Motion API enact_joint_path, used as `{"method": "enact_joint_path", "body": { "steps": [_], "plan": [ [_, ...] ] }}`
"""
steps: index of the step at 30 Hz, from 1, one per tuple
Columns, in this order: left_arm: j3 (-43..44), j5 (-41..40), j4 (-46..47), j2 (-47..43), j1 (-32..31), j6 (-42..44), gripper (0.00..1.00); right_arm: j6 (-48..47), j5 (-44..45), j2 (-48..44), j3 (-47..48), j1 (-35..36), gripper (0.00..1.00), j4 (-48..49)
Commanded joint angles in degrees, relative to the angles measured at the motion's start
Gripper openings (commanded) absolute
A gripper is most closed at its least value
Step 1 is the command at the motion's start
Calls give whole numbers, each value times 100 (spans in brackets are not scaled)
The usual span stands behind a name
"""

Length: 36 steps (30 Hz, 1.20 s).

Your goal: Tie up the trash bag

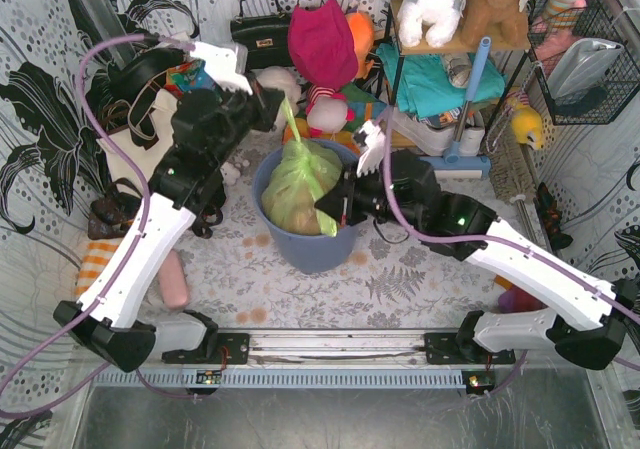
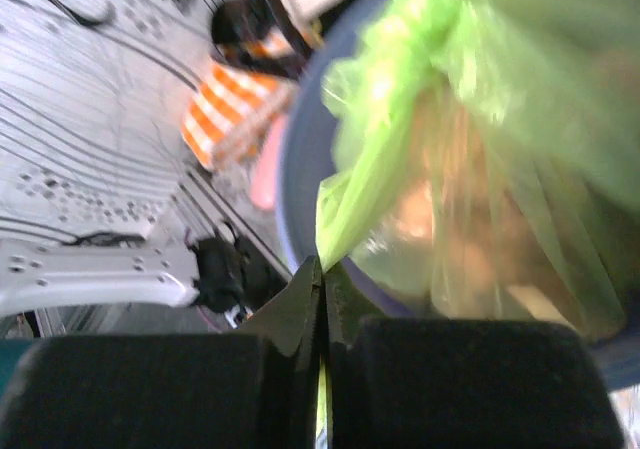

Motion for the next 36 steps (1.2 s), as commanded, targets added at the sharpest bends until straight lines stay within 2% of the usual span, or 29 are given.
{"method": "enact_joint_path", "body": {
  "steps": [1,5,12,15,19,24,28,32,36],
  "plan": [
    [1124,-33,150,298,29,214,0,-556,344,-255,847,9,0,1042],
    [1145,-6,9,372,29,179,0,-397,339,-352,590,9,0,1234],
    [-153,-810,-3,428,45,337,0,592,279,-1096,-1258,15,0,1493],
    [-412,-1097,-35,606,70,393,0,817,165,-1343,-1658,8,0,1706],
    [-68,-1281,-243,840,99,502,0,573,-61,-1262,-1382,12,0,1893],
    [1224,-1188,-518,1048,107,686,0,41,-632,-943,-616,12,0,2654],
    [1800,-1152,-599,1230,103,786,0,-108,-838,-944,-350,8,0,3224],
    [1604,-980,-654,1337,101,746,0,-86,-696,-1098,-730,9,0,3214],
    [792,-857,-482,1224,104,523,0,245,-428,-1340,-1475,8,0,3247]
  ]
}}
